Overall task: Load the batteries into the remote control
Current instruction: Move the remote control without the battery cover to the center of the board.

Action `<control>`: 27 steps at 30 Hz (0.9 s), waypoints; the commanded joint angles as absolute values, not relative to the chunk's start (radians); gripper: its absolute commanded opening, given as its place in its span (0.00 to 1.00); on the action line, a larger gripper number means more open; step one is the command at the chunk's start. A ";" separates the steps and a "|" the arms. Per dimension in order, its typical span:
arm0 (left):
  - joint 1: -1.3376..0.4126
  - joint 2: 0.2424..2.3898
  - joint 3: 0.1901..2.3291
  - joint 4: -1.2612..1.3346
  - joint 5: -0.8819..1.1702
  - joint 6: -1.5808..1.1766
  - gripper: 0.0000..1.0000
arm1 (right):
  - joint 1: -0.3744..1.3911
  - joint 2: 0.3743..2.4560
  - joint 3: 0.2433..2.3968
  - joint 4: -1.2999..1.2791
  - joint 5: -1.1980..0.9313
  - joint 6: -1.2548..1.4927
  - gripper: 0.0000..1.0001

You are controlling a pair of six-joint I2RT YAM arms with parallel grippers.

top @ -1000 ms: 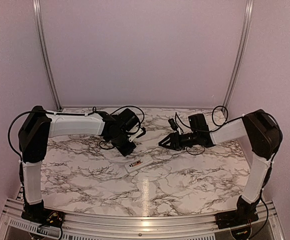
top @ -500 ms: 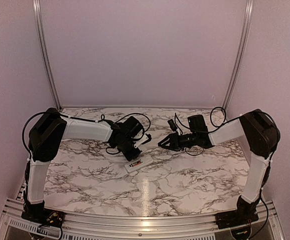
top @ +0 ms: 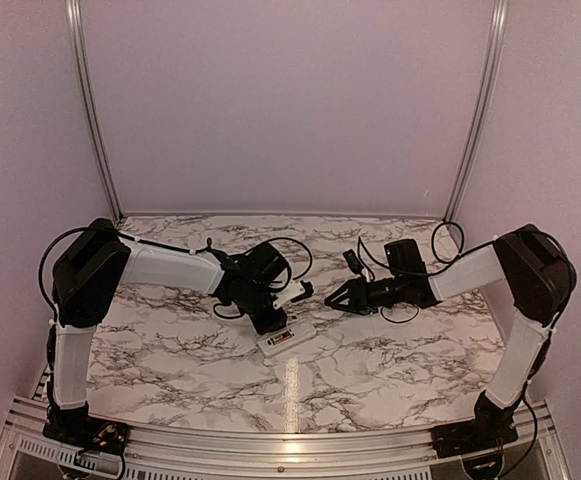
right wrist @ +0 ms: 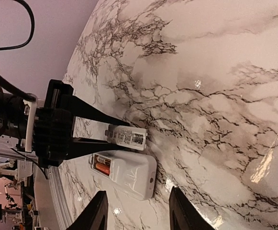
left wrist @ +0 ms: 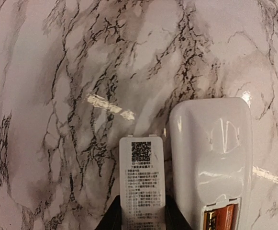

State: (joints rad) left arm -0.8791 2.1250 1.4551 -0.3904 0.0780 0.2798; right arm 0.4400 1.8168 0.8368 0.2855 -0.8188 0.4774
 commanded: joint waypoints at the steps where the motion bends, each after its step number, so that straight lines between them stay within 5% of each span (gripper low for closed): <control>1: -0.943 2.100 1.395 -0.409 0.216 0.282 0.12 | 0.433 1.798 0.814 0.263 -0.816 0.446 0.42; 27: -1.024 1.857 1.291 -0.456 0.098 0.188 0.16 | 0.434 1.578 0.636 0.182 -0.854 0.414 0.43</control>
